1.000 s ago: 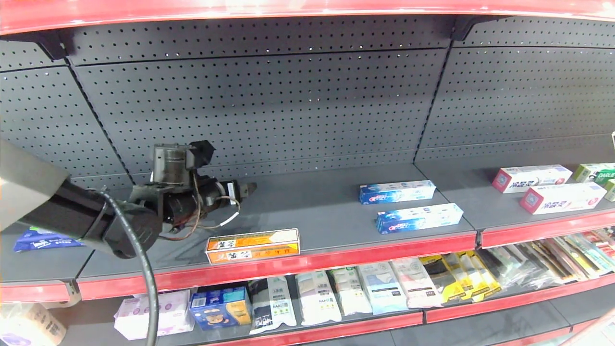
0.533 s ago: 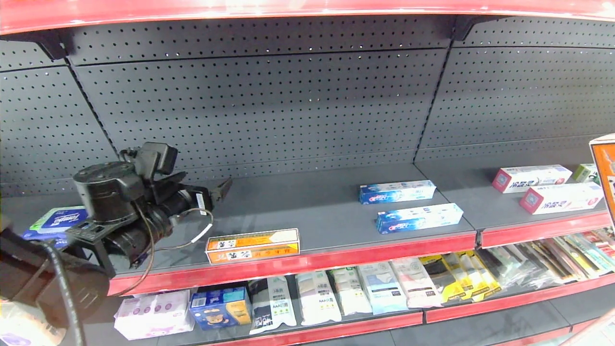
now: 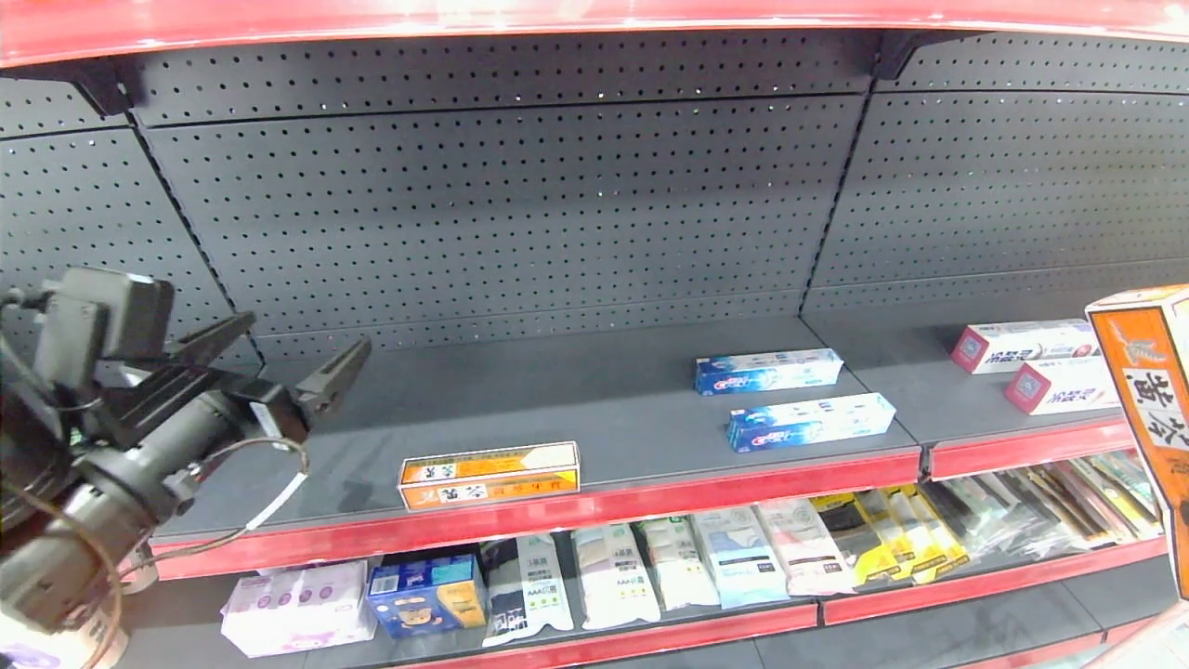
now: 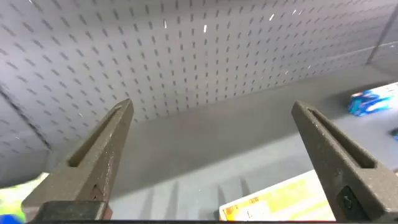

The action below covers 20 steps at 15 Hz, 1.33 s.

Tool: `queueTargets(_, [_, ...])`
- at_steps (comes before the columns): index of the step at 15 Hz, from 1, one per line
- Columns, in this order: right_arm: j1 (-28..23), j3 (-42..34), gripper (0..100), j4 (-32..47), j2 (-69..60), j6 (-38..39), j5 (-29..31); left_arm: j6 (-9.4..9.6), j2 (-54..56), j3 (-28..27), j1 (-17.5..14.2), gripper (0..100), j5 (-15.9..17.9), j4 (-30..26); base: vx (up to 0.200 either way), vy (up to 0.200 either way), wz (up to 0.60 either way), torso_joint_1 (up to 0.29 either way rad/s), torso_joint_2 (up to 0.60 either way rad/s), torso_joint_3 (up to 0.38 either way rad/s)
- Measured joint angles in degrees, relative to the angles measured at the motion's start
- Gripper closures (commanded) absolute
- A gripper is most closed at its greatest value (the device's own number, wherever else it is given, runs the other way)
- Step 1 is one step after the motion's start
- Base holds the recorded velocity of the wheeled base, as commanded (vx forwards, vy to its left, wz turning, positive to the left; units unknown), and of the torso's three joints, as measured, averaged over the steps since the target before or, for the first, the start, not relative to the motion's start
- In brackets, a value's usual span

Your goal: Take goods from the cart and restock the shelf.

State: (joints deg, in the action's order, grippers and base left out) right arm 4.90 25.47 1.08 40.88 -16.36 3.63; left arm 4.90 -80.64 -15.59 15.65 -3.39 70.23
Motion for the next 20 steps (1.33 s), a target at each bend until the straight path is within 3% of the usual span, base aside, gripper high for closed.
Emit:
queueTargets(2, [0.06, 0.0, 100, -0.07, -0.8, -1.97, -0.07, 2.9, 7.96, 2.69, 0.49, 0, 1.15, -3.21, 0.0, 0.0, 0.0, 0.0, 0.0, 0.0])
queueTargets(4, [0.17, -0.06, 100, -0.11, -1.68, -2.27, -1.61, 6.47, 17.66, 3.69, 0.91, 0, 1.83, -12.79, 0.0, 0.0, 0.0, 0.0, 0.0, 0.0])
queueTargets(6, [0.2, -0.24, 100, -0.13, -2.23, -2.28, -3.45, 9.96, 27.94, 3.11, 1.18, 0, 2.06, -26.58, 0.0, 0.0, 0.0, 0.0, 0.0, 0.0])
queueTargets(7, [0.17, -0.5, 100, -0.09, -2.54, -2.46, -4.32, 11.41, 33.65, 1.99, 1.24, 0, 2.05, -36.35, 0.0, 0.0, 0.6, 0.007, 0.0, 0.002])
queueTargets(9, [0.17, -0.85, 100, -0.02, -3.12, -2.94, -5.19, 13.28, 43.41, -1.57, 1.35, 0, 1.94, -54.97, 0.0, 0.0, 0.6, 0.002, 0.0, 0.005])
queueTargets(10, [0.17, -0.89, 100, -0.07, -3.43, -2.99, -5.4, 13.96, 47.79, -4.28, 1.4, 0, 1.87, -61.54, 0.0, 0.0, 0.6, 0.012, -0.01, -0.002])
queueTargets(15, [0.17, -1.02, 100, -0.02, -3.69, -3.16, -5.46, 14.6, 55.54, -8.17, 1.29, 0, 1.84, -64.11, 0.0, 0.0, 0.6, 0.003, 0.0, -0.001])
queueTargets(20, [0.11, 0.35, 100, -0.43, -2.4, -3.25, -7.05, 14.53, 57.64, -6.51, 1.24, 0, 0.27, -64.35, 0.0, 0.0, 0.0, 0.0, 0.0, 0.0])
